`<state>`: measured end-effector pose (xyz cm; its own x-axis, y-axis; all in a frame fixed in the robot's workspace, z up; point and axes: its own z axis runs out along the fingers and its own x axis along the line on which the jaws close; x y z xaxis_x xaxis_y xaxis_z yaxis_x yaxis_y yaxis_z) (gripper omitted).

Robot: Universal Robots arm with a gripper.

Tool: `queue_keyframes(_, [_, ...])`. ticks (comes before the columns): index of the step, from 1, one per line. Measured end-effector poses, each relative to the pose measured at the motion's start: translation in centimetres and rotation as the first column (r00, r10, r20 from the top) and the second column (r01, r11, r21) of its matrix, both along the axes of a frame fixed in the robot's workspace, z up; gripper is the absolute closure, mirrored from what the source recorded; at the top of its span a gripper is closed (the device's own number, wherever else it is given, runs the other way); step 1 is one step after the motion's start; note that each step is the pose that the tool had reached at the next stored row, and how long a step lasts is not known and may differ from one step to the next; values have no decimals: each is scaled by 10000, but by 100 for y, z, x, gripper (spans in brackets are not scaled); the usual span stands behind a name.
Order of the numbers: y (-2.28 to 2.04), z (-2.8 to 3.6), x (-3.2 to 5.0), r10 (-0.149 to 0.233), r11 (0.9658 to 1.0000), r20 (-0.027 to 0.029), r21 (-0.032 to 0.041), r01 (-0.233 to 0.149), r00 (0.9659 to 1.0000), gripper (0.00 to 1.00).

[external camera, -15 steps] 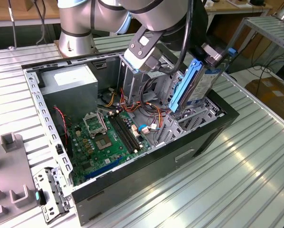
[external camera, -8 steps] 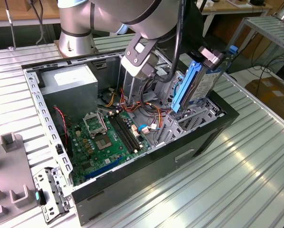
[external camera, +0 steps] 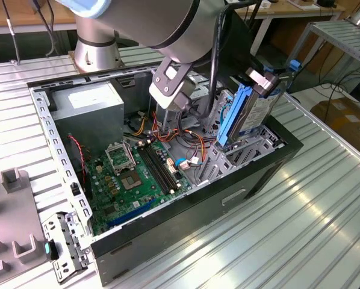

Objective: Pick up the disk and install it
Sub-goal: 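Insert the disk into the insertion slot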

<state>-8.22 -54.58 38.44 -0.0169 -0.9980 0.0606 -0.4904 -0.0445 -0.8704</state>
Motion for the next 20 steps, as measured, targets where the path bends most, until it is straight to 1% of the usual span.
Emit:
queue_keyframes(2, [-1, -49, -11, -1, 10000, 129, 8, 1, 9999, 63])
queue_keyframes(3, [-1, -62, -13, -1, 10000, 162, 11, 1, 9999, 63])
queue_keyframes(4, [-1, -74, -14, 0, 10000, 184, 13, 0, 9998, 63])
queue_keyframes(6, [0, -86, -15, -1, 10000, 194, 12, 1, 9998, 63])
queue_keyframes(14, [-1, -88, -15, -1, 10000, 196, 11, 1, 9998, 63])
queue_keyframes(18, [17, -92, 7, 8, 10000, 196, 11, -8, 9998, 63])
queue_keyframes(20, [18, -94, 10, 111, 9999, 195, 10, -111, 9997, 63])
